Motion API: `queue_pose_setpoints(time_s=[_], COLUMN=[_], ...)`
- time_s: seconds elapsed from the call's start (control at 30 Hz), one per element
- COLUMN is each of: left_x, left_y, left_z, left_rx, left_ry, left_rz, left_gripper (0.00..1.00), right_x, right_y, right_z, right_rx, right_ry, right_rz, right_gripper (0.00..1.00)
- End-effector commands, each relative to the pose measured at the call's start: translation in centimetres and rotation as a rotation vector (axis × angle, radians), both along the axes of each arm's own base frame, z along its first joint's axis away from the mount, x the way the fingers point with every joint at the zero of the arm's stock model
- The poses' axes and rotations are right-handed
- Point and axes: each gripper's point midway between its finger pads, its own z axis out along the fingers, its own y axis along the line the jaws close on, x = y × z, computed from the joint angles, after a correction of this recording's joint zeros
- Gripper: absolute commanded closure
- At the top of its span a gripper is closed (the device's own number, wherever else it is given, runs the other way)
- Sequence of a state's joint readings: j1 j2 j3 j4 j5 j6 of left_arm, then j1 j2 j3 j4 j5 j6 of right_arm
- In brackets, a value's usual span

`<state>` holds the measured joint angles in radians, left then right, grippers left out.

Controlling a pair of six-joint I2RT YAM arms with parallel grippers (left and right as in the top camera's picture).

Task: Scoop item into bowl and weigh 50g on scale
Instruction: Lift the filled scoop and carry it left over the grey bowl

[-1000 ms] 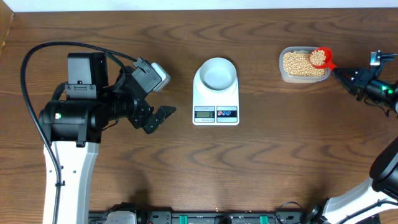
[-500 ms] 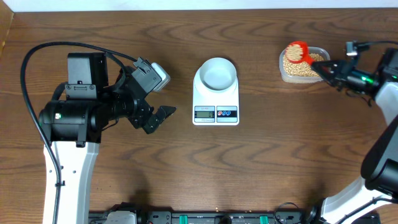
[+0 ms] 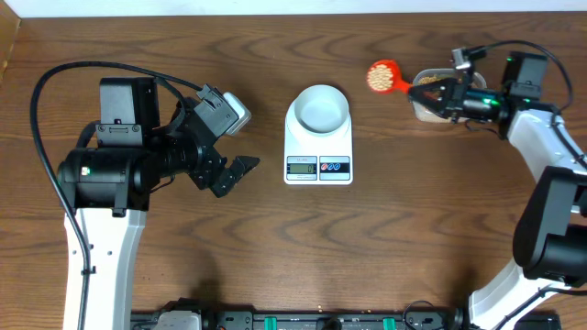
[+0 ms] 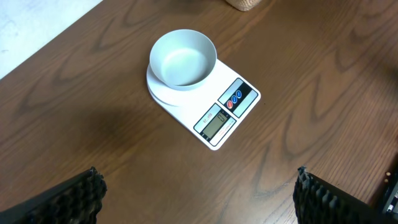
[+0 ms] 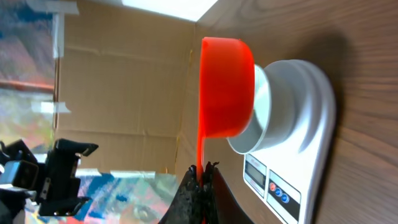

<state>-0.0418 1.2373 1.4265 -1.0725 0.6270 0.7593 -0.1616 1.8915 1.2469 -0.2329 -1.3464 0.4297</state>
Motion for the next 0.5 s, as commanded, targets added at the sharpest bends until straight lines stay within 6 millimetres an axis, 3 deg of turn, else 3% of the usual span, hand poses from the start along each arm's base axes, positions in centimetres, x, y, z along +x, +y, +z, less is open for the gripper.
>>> queue_pose_setpoints(time_s=[0.0, 0.2, 0.47], left_x=[0.1, 0.1, 0.1], left_y=[-0.1, -0.1, -0.1], left_z=[0.8, 0.8, 0.8], left_rx=[-0.015, -0.015, -0.015], left_ry=[-0.017, -0.017, -0.017], left_rz=[-0.004, -0.004, -0.004], left_gripper=[0.02, 0.02, 0.02], right_x=[-0.4, -0.6, -0.3], right_y=[1.9, 4.9, 7.0], right_z=[-0.3, 0.0, -1.4], right_rx=[0.010, -0.027, -0.151], right_ry=[0.001, -0.138, -0.261], right_rz=[0.049, 0.124, 0.139], right_gripper=[0.99, 0.99, 0.99])
